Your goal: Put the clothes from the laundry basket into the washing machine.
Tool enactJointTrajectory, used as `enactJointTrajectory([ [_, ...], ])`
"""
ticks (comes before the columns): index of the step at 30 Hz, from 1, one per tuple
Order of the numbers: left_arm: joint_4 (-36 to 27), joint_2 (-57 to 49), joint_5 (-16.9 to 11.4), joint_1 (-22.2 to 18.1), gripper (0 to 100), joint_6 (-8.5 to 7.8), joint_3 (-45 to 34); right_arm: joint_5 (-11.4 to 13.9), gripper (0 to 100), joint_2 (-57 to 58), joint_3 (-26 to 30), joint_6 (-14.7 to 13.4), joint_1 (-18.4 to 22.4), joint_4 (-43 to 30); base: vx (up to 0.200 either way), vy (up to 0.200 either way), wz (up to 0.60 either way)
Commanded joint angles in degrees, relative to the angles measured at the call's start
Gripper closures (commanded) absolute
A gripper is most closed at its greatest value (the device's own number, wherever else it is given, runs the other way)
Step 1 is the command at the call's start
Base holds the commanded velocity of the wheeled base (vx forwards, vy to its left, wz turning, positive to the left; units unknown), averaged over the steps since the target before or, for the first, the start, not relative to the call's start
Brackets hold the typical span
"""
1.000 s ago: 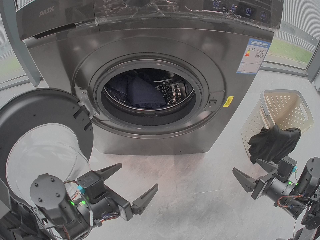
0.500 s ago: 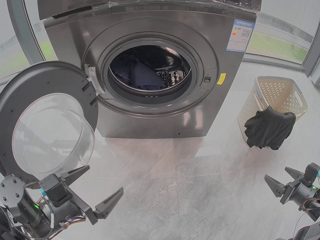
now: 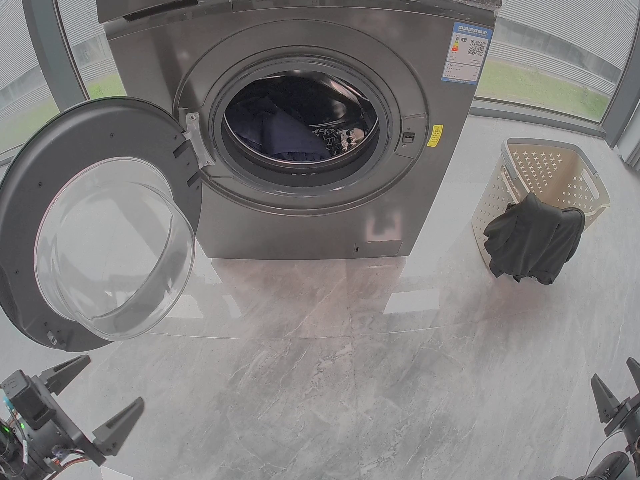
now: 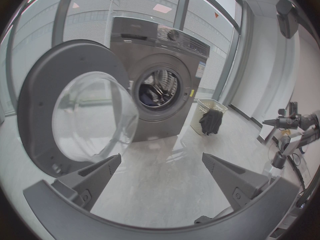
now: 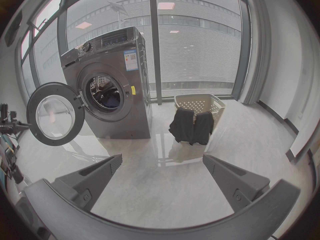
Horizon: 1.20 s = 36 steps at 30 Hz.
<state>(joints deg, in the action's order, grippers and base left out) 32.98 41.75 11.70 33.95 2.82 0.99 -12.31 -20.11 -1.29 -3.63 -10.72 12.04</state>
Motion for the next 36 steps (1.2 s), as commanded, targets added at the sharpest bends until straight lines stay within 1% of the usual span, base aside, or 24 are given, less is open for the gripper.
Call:
enactJointTrajectory([
  [1,-16.9,-27.9,-6.9,-18.5,0,0.17,-1.0,6.8,0,20.1,0.0,2.4,11.4,-12.0,0.000,0.000,0.00],
  [3,-20.9,-32.4,-10.1,-22.3,0,0.00,-1.0,6.9,0,20.1,-0.3,2.3,11.2,-12.4,0.000,0.000,0.00],
  [4,-24.9,-36.3,-12.8,-25.5,0,-0.18,-1.0,6.8,0,20.1,-0.3,2.3,11.2,-12.5,0.000,0.000,0.00],
  [5,-27.4,-37.3,-13.6,-26.7,0,-0.88,-1.0,6.7,0,20.1,-0.3,2.3,11.3,-12.4,0.000,0.000,0.00],
  [8,-27.8,-36.3,-11.8,-29.2,0,-0.27,-1.0,6.5,0,20.1,-0.5,2.8,11.4,-12.9,0.000,0.000,0.00],
  [9,-27.7,-36.8,-11.9,-31.4,0,-0.62,-1.0,6.0,0,20.1,-0.5,3.0,11.4,-12.9,0.000,0.000,0.00],
  [11,-28.6,-39.7,-13.7,-35.3,0,-0.36,-1.0,5.5,0,20.1,-0.5,4.2,11.5,-13.0,0.000,0.000,0.00],
  [12,-28.6,-40.2,-14.3,-35.4,0,0.00,-1.0,5.1,0,20.1,-0.5,4.9,11.4,-13.0,0.000,0.000,0.00],
  [13,-28.4,-39.7,-13.6,-35.2,0,0.44,-1.0,5.0,0,20.1,-0.5,5.0,11.4,-12.7,0.000,0.000,0.00],
  [15,-28.5,-39.6,-9.6,-35.1,0,2.72,-1.0,4.8,0,20.1,-0.4,3.9,11.2,-12.5,0.000,0.000,0.00],
  [16,-28.6,-39.6,-6.8,-35.0,0,2.72,-1.0,4.8,0,20.1,-0.4,1.4,11.2,-12.5,0.000,0.000,0.00],
  [17,-28.6,-39.7,-5.8,-35.0,0,2.55,-1.0,4.4,0,20.1,-0.4,0.1,11.2,-12.4,0.000,0.000,0.00],
  [18,-28.6,-39.7,-5.8,-35.0,0,2.55,-1.0,4.4,0,20.1,-0.4,0.1,11.2,-12.4,0.000,0.000,0.00],
  [19,-29.1,-41.0,-1.5,-34.4,0,-0.18,-1.0,2.9,0,20.1,0.1,-2.6,11.3,-12.0,0.000,0.000,0.00],
  [20,-29.2,-41.6,0.2,-34.2,0,-1.32,-1.0,3.1,0,20.1,0.2,-2.9,11.4,-11.8,0.000,0.000,0.00],
  [21,-29.5,-41.7,0.2,-34.1,0,-2.03,-1.0,4.0,0,20.1,0.3,-2.3,11.4,-11.5,0.000,0.000,0.00],
  [22,-29.5,-41.7,-1.7,-34.1,0,-2.46,-1.0,6.2,0,20.1,0.3,-0.8,11.4,-11.8,0.000,0.000,0.00],
  [23,-29.7,-41.8,-5.7,-34.1,0,-2.11,-1.0,9.5,0,20.1,0.7,1.2,11.4,-12.3,0.000,0.000,0.00],
  [24,-31.3,-41.8,-10.4,-34.1,0,-2.82,-1.0,12.0,0,20.1,1.2,3.4,11.2,-12.1,0.000,0.000,0.00],
  [25,-33.2,-41.6,-14.3,-34.0,0,-2.82,-0.9,14.1,0,20.1,1.3,3.9,11.2,-12.1,0.000,0.000,0.00],
  [27,-35.2,-41.5,-14.2,-34.0,0,-3.43,-0.3,14.1,0,20.1,1.3,3.7,11.2,-12.0,0.000,0.000,0.00],
  [32,-33.1,-41.7,-12.7,-34.0,0,-3.08,-0.9,13.8,0,20.1,1.3,4.0,11.3,-12.1,0.000,0.000,0.00],
  [35,-32.9,-41.7,-12.3,-34.0,0,-1.32,-0.9,13.8,0,20.1,1.3,3.8,11.2,-12.1,0.000,-0.133,0.00],
  [36,-32.9,-41.7,-12.3,-34.0,0,-1.32,-0.9,13.8,0,20.1,1.3,3.9,11.3,-12.1,0.000,-0.200,0.00],
])
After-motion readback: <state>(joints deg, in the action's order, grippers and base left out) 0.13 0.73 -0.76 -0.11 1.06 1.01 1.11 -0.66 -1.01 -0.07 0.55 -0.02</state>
